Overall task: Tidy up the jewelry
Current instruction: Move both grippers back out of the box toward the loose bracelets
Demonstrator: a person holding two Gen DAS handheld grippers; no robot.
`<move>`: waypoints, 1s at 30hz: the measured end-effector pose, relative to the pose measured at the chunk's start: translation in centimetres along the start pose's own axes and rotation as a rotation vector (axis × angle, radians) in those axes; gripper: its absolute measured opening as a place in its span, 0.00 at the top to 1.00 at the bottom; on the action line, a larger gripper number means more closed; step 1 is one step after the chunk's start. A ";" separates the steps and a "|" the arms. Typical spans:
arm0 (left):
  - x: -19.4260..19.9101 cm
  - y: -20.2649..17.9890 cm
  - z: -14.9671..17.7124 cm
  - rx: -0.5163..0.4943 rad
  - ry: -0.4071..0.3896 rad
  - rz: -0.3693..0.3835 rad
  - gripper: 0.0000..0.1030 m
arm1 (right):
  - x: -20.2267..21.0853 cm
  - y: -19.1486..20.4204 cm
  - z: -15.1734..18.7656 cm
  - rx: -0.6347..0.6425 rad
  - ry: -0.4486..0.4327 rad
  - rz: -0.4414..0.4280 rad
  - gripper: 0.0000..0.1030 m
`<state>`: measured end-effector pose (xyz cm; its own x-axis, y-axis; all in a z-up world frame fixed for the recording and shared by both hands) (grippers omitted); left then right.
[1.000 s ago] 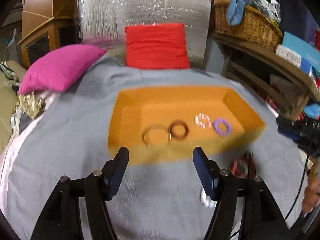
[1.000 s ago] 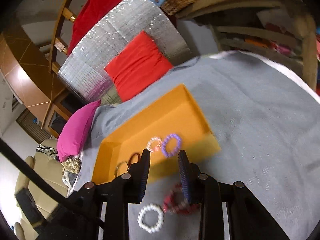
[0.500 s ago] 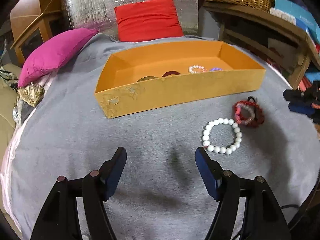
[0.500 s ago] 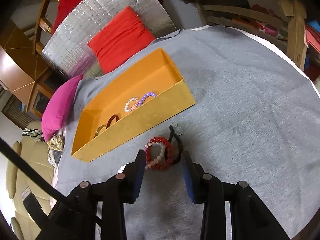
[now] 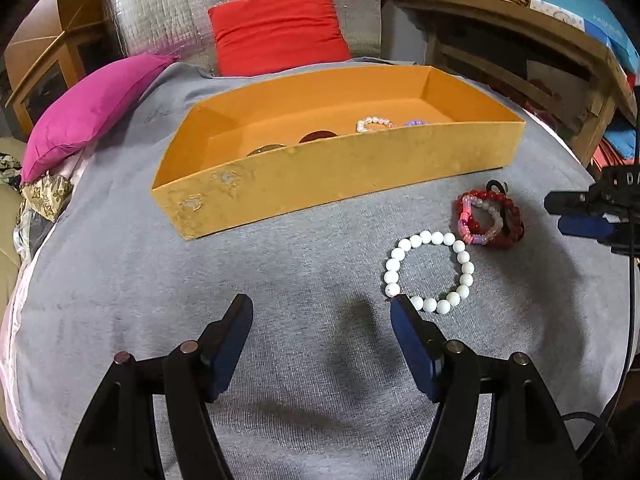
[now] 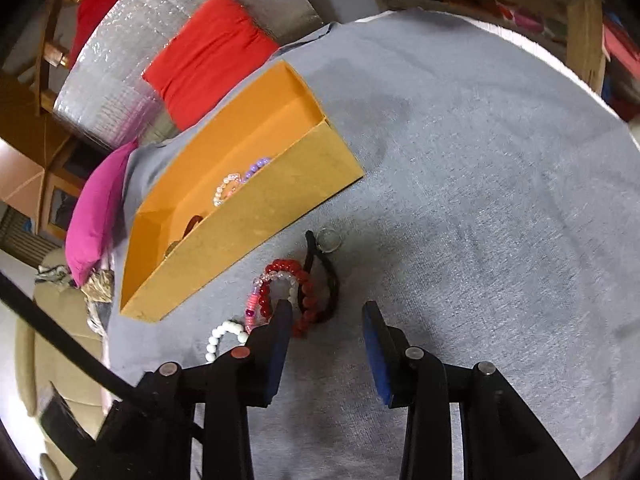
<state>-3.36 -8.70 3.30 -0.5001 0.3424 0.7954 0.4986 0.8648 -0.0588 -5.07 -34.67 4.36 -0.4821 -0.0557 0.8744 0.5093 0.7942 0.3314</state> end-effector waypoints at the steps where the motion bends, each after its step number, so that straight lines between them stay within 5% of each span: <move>1: -0.1 0.0 0.0 -0.004 0.001 -0.004 0.30 | 0.1 0.1 0.0 0.007 -0.006 -0.001 0.62; 30: -1.3 -0.4 -0.3 -0.036 0.024 -0.023 0.30 | -2.0 1.1 -0.1 0.055 0.029 -0.039 0.63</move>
<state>-2.72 -9.64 2.54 -0.4952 0.3134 0.8103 0.5125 0.8585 -0.0188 -3.44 -33.76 2.99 -0.4794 -0.1036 0.8715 0.4502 0.8233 0.3456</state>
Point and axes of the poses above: each gripper's, at about its wrist camera, not at the fingertips, and x roughly against the way its jaws point, y to its left, z to its underside, the point moved 1 cm from there along -x, roughly the way its jaws point, and after that the axes turned 11 degrees about z, right-handed, at the moved point
